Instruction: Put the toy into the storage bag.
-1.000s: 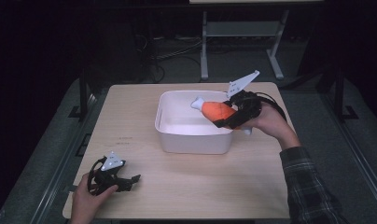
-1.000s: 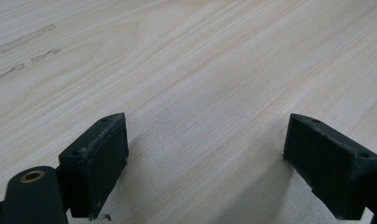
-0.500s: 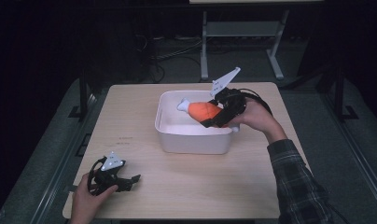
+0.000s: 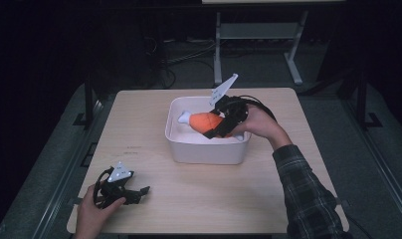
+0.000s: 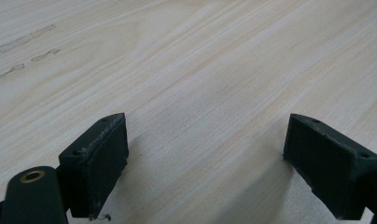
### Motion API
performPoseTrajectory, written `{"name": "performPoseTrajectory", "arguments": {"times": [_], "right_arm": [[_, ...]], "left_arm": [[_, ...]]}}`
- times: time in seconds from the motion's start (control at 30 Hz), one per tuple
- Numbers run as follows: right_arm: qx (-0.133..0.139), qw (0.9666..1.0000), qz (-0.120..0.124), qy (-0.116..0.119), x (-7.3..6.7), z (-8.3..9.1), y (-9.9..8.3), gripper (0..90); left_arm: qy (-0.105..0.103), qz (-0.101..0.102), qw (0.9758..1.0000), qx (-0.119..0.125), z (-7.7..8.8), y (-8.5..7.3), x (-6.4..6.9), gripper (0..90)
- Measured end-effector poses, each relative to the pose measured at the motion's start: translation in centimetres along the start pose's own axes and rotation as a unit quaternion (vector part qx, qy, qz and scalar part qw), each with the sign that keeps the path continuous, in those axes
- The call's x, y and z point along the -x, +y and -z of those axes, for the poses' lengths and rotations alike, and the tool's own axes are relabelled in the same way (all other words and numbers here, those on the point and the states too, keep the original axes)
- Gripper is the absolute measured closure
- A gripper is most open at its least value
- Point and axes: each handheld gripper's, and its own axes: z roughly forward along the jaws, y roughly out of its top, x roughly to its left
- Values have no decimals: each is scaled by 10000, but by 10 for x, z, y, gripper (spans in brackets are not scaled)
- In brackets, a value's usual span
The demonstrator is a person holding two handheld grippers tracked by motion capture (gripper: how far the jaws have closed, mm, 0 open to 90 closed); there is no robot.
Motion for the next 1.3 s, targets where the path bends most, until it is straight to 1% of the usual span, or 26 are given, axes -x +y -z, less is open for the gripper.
{"name": "performPoseTrajectory", "arguments": {"times": [0.1, 0.27, 0.7, 0.77, 1.03, 1.1, 1.3], "right_arm": [[-53, 10000, 24, 52, 1, -6, 2, 241], [-128, 9999, 48, 59, 3, -13, 3, 236], [-242, 9996, 81, 83, 7, -23, 3, 209], [-261, 9996, 61, 113, 7, -23, 3, 203], [-298, 9995, 13, 88, 7, -23, 2, 164], [-279, 9996, -11, 109, 7, -23, 3, 146], [-230, 9997, -35, 49, 5, -19, 3, 143]], "left_arm": [[-1, 0, 10000, -1, 0, 0, 0, 132], [-3, -2, 10000, -2, 0, 0, 0, 131], [-3, -15, 10000, -24, 0, 0, 0, 131], [-2, -10, 10000, -11, 0, 0, 0, 131], [-3, -14, 10000, -23, 0, 0, 0, 131], [-2, -13, 10000, -10, 0, 0, 0, 131], [-2, -10, 10000, -8, 0, 0, 0, 131]]}}
